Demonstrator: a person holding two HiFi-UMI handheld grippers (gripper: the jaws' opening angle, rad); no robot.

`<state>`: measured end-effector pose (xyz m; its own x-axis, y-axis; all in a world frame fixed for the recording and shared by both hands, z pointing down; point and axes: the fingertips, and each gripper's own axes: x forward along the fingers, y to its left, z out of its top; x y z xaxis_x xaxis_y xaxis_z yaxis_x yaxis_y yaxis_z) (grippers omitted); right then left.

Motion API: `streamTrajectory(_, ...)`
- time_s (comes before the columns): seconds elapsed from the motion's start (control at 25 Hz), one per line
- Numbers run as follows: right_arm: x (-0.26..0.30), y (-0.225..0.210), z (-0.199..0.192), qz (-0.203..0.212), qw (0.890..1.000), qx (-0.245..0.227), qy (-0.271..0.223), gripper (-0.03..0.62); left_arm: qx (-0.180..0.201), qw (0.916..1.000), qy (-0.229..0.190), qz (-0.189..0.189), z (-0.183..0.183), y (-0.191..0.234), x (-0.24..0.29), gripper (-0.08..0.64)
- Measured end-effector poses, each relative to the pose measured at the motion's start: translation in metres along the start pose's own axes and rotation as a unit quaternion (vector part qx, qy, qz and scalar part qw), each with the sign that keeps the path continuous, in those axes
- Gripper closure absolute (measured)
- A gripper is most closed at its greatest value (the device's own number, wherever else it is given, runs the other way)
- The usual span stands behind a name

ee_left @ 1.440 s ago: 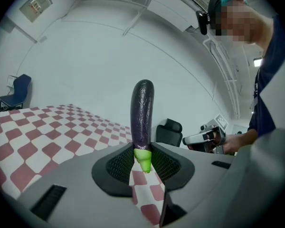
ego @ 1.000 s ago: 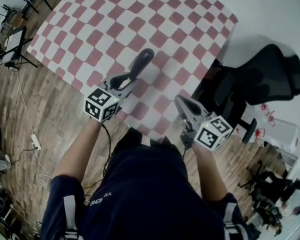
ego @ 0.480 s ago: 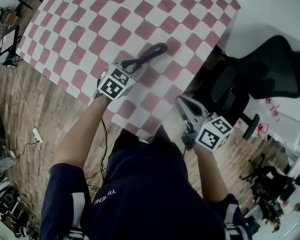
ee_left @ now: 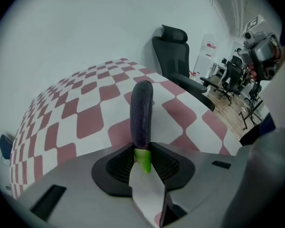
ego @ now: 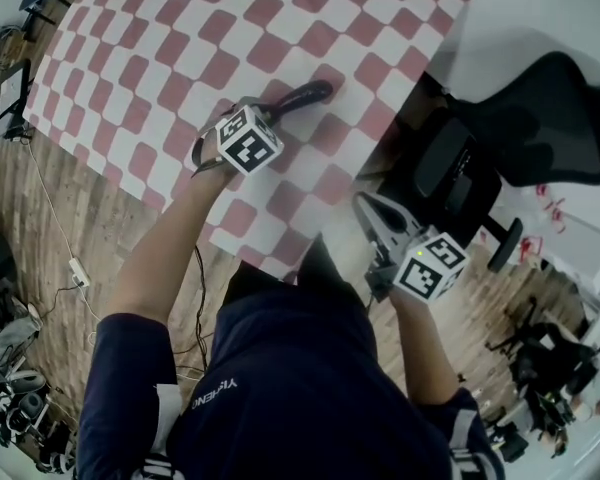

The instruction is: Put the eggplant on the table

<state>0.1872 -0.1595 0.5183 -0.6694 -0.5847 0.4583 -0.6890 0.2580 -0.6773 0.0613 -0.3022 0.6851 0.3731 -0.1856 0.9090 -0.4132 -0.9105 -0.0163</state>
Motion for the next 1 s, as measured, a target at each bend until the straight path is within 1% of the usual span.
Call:
streamTrajectory(0.12,-0.004,-0.002,-0.001,0.0,1.0,0.002,-0.003,0.575,0.012,0.9997,0.021,0.001,0.002,-0.001,0.005,0.428)
streamTrajectory(0.28,-0.008,0.0,-0.004,0.002,1.0,0.003,-0.004,0.575,0.012,0.9993,0.034,-0.002,0.0,-0.003,0.007,0.423)
streamTrajectory(0.32,-0.009,0.0,-0.004,0.002,1.0,0.003,-0.005,0.575,0.01,0.9993,0.035,-0.003,-0.001,-0.003,0.007,0.411)
streamTrajectory(0.44,-0.009,0.002,-0.003,0.003,1.0,0.0,-0.006,0.575,0.004,0.9996,0.026,-0.003,0.0,-0.003,0.004,0.345)
streamTrajectory(0.56,-0.007,0.008,-0.004,0.007,1.0,-0.005,-0.007,0.575,0.0,1.0,0.008,0.002,0.002,-0.002,-0.007,0.328)
streamTrajectory(0.68,0.0,0.016,-0.001,0.014,1.0,-0.011,-0.01,0.575,-0.012,0.9996,-0.025,0.007,0.005,0.001,-0.029,0.319)
streamTrajectory(0.8,0.007,0.026,0.005,0.02,0.999,-0.022,-0.015,0.575,-0.034,0.9965,-0.075,0.015,0.012,0.002,-0.065,0.319)
streamTrajectory(0.92,0.013,0.04,0.013,0.026,0.999,-0.035,-0.021,0.575,-0.058,0.989,-0.134,0.02,0.013,-0.003,-0.107,0.319)
streamTrajectory(1.0,0.017,0.05,0.018,0.031,0.998,-0.045,-0.025,0.575,-0.08,0.9803,-0.181,0.005,0.014,-0.012,-0.135,0.321)
